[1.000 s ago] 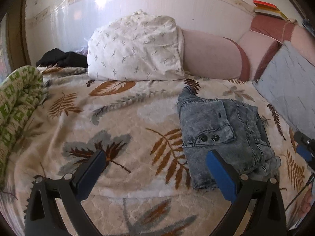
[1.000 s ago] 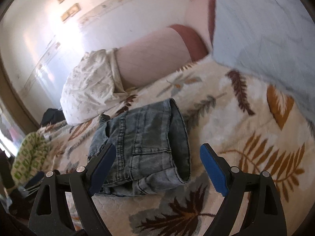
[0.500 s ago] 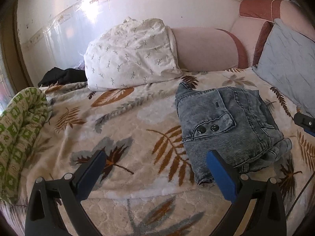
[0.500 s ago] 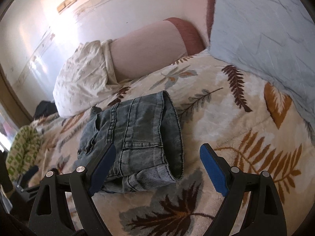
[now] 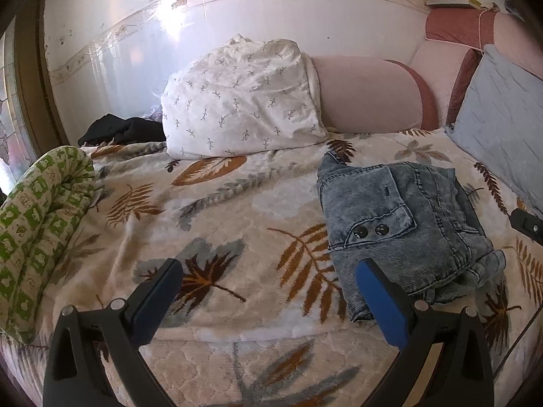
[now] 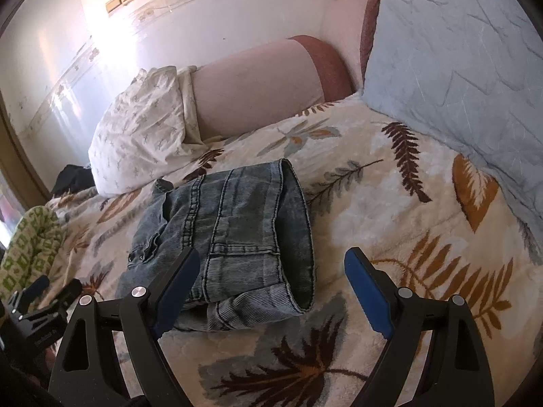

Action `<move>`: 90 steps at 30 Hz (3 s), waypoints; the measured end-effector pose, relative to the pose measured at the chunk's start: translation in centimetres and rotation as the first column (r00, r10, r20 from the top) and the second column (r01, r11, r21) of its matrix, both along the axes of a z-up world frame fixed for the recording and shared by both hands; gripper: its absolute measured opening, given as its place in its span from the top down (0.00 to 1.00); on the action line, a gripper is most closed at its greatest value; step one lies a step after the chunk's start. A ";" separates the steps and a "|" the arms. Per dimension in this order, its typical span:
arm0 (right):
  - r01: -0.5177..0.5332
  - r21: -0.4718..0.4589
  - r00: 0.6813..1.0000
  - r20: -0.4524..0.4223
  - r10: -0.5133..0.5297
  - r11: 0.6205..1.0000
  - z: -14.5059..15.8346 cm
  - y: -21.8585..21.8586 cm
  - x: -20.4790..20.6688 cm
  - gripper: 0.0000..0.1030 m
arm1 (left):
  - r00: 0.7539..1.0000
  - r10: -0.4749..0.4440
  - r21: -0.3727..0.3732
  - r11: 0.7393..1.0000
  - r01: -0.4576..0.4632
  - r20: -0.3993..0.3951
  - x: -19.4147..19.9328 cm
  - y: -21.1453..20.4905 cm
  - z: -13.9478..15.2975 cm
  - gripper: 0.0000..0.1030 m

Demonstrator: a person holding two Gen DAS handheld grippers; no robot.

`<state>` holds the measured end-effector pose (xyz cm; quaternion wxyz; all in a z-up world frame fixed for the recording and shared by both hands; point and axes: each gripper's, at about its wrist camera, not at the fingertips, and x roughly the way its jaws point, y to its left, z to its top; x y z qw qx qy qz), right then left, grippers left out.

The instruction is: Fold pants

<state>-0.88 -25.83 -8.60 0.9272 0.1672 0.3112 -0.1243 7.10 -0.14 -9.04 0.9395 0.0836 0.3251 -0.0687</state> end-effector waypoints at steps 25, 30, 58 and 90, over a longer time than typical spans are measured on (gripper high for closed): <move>-0.019 -0.030 1.000 -0.002 0.019 0.999 0.1 0.6 0.1 0.15 | 1.000 0.007 0.007 1.000 -0.007 0.003 -0.2 0.1 -0.1 0.00; -0.022 -0.031 1.000 -0.004 0.022 0.999 0.1 0.5 0.2 0.15 | 1.000 0.002 0.007 1.000 -0.002 0.000 -0.2 0.1 -0.1 0.00; -0.027 -0.029 1.000 -0.001 0.027 0.999 0.1 0.5 0.2 0.15 | 0.998 -0.007 -0.031 0.999 0.009 0.058 -1.3 -0.1 1.4 0.00; -0.031 -0.033 0.999 0.006 0.032 0.999 0.3 0.7 0.2 0.15 | 0.995 -0.017 -0.065 0.998 0.023 0.093 -2.3 0.2 2.6 0.00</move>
